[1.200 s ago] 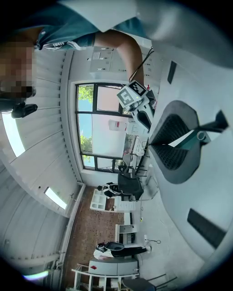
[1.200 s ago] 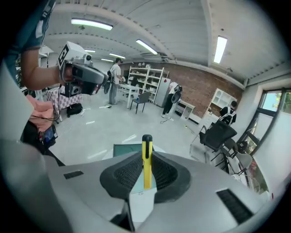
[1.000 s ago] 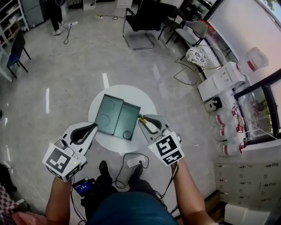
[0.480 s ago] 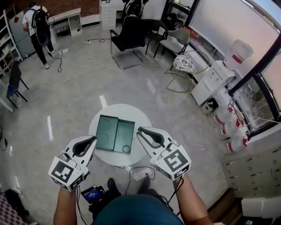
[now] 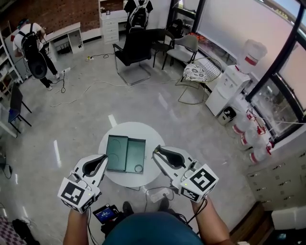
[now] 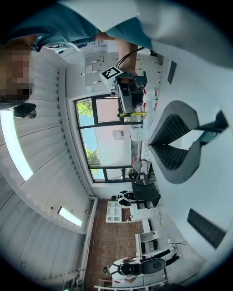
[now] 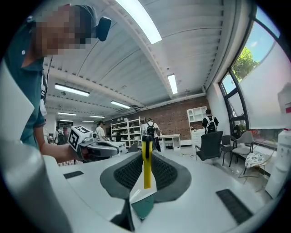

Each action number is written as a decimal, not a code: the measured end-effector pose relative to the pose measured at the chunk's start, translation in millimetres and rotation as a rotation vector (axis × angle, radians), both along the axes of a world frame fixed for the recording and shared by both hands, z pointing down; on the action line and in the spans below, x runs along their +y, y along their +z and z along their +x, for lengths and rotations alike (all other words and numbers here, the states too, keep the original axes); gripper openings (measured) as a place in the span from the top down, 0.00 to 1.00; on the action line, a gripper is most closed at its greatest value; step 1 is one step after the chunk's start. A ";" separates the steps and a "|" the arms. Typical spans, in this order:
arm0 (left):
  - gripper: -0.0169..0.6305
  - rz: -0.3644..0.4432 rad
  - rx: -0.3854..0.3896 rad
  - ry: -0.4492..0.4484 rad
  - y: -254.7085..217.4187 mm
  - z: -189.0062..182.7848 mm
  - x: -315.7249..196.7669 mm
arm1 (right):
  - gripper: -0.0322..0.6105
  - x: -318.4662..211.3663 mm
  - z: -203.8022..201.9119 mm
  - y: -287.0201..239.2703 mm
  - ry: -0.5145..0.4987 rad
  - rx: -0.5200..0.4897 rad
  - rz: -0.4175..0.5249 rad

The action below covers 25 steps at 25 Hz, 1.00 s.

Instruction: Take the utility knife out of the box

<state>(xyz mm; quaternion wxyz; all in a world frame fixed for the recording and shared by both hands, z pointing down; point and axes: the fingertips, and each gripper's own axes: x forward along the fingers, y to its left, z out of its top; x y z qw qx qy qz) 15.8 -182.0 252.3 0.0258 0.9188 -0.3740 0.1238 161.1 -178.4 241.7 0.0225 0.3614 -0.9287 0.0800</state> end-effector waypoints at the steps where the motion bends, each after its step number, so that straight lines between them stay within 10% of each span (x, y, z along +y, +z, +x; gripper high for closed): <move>1: 0.95 0.001 -0.003 0.002 -0.4 2.0 1.5 | 0.82 1.8 2.0 -0.1 0.003 0.005 0.003; 25: 0.95 -0.028 -0.005 0.000 15.1 -5.3 17.6 | 0.82 11.4 -9.6 13.5 -0.009 0.053 -0.013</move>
